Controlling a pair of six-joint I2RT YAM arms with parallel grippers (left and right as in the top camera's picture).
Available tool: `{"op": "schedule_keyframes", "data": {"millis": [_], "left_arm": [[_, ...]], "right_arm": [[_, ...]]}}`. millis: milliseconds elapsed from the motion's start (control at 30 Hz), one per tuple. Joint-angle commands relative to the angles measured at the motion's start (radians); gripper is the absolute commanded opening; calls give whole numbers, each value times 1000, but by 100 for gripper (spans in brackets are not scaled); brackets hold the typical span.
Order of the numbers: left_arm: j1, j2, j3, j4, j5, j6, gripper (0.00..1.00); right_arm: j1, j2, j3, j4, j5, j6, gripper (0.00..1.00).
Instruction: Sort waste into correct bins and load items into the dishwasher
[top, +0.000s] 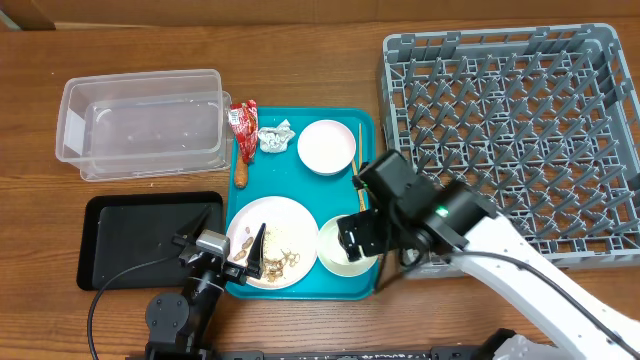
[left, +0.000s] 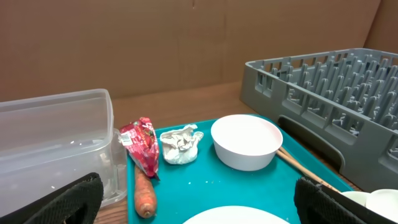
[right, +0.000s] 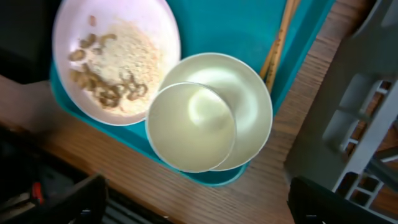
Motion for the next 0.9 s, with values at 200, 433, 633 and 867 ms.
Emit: {"op": "schedule_keyframes", "data": {"millis": [200, 433, 633, 867], "left_arm": [[5, -11, -5, 3, 8, -3, 100], [5, -11, -5, 57, 39, -34, 100], [5, -11, -5, 210, 232, -93, 100], [5, -8, 42, 234, 259, -335, 100]], "right_arm": [[7, 50, 10, 49, 51, 24, 94], [7, 35, 13, 66, 50, 24, 94], [-12, -49, 68, 76, 51, 50, 97], [-116, -192, 123, 51, 58, 51, 100]]}}
